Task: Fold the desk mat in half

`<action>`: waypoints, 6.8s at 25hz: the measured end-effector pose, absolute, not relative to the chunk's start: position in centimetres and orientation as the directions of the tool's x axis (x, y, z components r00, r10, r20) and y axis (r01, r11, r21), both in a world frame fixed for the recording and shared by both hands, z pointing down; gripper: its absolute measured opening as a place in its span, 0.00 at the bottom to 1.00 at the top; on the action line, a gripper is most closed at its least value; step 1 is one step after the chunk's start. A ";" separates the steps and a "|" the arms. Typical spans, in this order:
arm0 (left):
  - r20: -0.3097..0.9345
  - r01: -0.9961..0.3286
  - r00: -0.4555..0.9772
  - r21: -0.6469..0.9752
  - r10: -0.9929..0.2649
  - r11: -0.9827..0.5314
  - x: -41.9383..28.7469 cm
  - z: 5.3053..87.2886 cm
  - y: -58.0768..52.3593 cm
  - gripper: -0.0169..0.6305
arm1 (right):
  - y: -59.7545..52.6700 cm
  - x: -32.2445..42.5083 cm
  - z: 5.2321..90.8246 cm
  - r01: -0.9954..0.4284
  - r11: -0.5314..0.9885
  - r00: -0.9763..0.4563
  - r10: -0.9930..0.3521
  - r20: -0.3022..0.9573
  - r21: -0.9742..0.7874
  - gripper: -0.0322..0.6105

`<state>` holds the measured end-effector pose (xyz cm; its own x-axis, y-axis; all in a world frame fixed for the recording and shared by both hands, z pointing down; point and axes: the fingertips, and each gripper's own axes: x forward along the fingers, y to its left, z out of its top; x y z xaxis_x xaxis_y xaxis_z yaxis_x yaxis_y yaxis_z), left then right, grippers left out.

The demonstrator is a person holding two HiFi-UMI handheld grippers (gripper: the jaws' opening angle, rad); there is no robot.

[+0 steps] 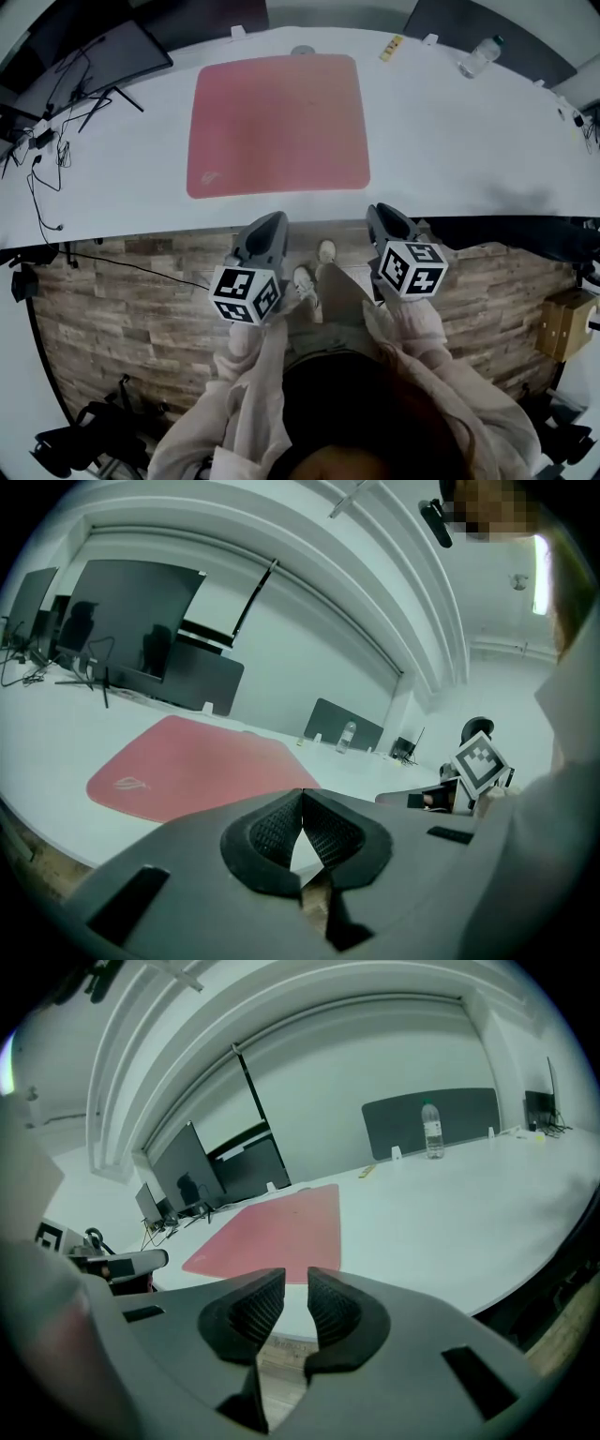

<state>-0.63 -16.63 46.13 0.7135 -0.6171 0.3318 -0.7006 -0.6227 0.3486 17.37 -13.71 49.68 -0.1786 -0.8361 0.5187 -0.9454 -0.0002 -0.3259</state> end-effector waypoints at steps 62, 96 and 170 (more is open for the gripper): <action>0.387 -0.489 0.862 0.459 -0.328 -0.742 0.9 50.9 -32.1 0.07 | -26.7 15.1 50.9 -0.900 -0.208 -0.138 -0.699 0.701 -0.384 0.13; 0.371 -0.844 0.512 0.384 -0.774 -0.374 -26.0 49.9 -34.5 0.07 | -32.9 -18.7 53.0 -0.719 0.628 -0.615 -0.373 0.695 -0.298 0.13; 0.295 -0.753 0.658 0.254 -0.693 -0.607 -7.5 40.7 -36.8 0.07 | -33.0 13.2 40.1 -0.947 0.220 -0.301 -0.864 0.403 -0.234 0.07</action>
